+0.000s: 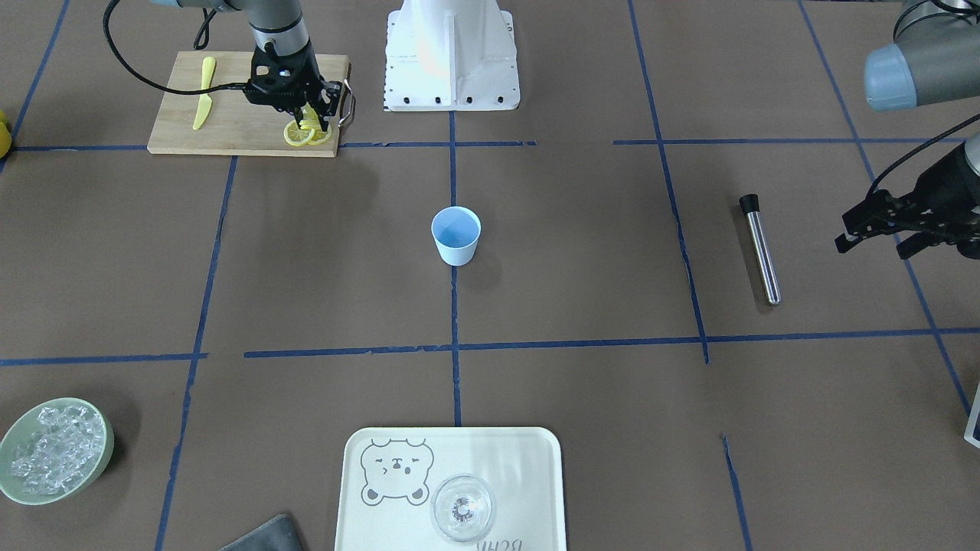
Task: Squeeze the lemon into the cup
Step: 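Grasp a yellow lemon slice with the right gripper, then carry the lemon slice with the right gripper over the blue cup, then squeeze the lemon slice over the blue cup and release it inside, then raise the right arm away from the cup while the left gripper reaches the muddler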
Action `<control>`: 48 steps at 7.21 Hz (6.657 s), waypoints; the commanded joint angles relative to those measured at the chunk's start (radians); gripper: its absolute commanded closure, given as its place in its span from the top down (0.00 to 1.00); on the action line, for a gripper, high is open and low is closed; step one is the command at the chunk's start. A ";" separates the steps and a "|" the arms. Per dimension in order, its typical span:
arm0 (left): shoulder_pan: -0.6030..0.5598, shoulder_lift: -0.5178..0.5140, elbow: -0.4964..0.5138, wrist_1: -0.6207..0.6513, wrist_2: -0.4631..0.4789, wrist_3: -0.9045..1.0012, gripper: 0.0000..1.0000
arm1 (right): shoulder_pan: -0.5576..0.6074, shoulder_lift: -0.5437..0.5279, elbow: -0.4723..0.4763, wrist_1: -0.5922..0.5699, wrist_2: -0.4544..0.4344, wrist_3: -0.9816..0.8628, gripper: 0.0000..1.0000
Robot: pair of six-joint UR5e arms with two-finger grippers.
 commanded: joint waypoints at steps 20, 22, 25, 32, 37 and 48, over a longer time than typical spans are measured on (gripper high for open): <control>0.001 -0.002 0.023 -0.005 0.000 0.003 1.00 | 0.359 0.812 -0.588 -0.148 0.154 -0.126 0.52; 0.001 -0.003 0.019 -0.003 -0.002 0.003 1.00 | 0.359 0.808 -0.588 -0.162 0.189 -0.120 0.53; 0.001 -0.003 0.012 0.000 0.000 0.003 1.00 | 0.358 0.802 -0.588 -0.201 0.215 -0.118 0.53; 0.003 -0.032 0.032 0.000 0.002 -0.014 1.00 | 0.378 0.779 -0.543 -0.206 0.255 -0.118 1.00; 0.149 -0.057 0.126 0.008 0.012 -0.103 1.00 | 0.540 0.527 -0.288 -0.268 0.286 -0.358 1.00; 0.273 -0.043 0.239 -0.011 0.017 -0.115 1.00 | 0.748 0.426 -0.283 -0.258 0.404 -0.667 1.00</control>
